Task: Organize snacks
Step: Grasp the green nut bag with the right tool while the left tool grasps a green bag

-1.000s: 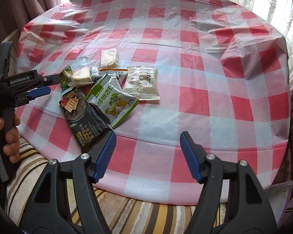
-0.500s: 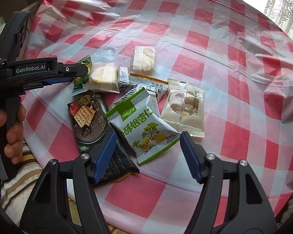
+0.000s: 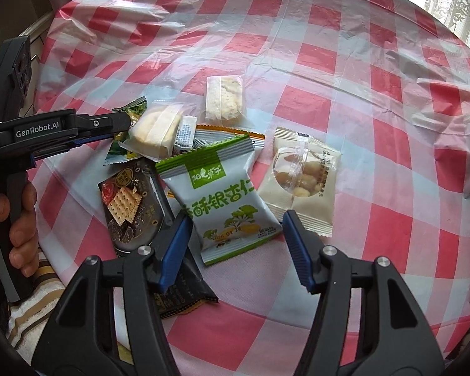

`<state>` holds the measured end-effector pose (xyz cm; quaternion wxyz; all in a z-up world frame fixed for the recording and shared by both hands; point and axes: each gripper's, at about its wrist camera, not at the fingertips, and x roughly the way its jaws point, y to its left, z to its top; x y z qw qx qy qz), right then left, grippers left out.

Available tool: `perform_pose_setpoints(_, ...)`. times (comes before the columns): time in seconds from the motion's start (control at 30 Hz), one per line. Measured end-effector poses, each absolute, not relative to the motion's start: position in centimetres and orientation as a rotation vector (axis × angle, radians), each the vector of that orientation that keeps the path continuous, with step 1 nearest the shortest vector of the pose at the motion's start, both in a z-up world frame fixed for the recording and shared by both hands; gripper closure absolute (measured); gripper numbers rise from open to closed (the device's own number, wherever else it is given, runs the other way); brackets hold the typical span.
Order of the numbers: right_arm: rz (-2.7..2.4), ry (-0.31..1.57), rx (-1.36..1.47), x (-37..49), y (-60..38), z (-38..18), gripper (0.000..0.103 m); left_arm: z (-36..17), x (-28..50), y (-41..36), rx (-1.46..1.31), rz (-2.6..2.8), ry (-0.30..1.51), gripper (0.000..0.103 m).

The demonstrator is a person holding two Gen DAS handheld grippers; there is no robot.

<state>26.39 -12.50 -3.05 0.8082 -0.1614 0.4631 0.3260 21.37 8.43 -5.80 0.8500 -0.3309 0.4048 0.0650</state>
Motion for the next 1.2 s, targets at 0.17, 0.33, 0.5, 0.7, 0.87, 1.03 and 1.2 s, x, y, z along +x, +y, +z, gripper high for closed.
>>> perform_pose_setpoints(0.17,0.71,0.989,-0.349,26.6,-12.1,-3.2,0.034,-5.8,21.4,8.4,-0.697,0.137,0.852,0.069)
perform_pose_setpoints(0.33,0.715,1.003,-0.332,26.5,-12.4,-3.5,0.034,-5.8,21.3,8.4,-0.7,0.136,0.852,0.072)
perform_pose_setpoints(0.5,0.733,1.024,-0.307,26.5,-12.8,-3.8,0.05,-6.2,21.3,8.4,-0.712,0.123,0.867,0.091)
perform_pose_setpoints(0.7,0.743,1.019,-0.276,26.2,-13.5,-3.5,0.053,-6.1,21.2,8.4,-0.715,0.123,0.862,0.092)
perform_pose_setpoints(0.87,0.74,0.995,-0.243,25.7,-14.3,-2.6,0.055,-6.0,20.8,8.6,-0.718,0.133,0.851,0.093)
perform_pose_setpoints(1.03,0.742,0.959,-0.184,25.2,-15.7,-1.4,0.055,-5.8,20.5,8.7,-0.716,0.148,0.844,0.094)
perform_pose_setpoints(1.2,0.739,0.943,-0.14,24.6,-16.9,-0.6,0.056,-5.5,19.9,8.7,-0.708,0.167,0.83,0.095)
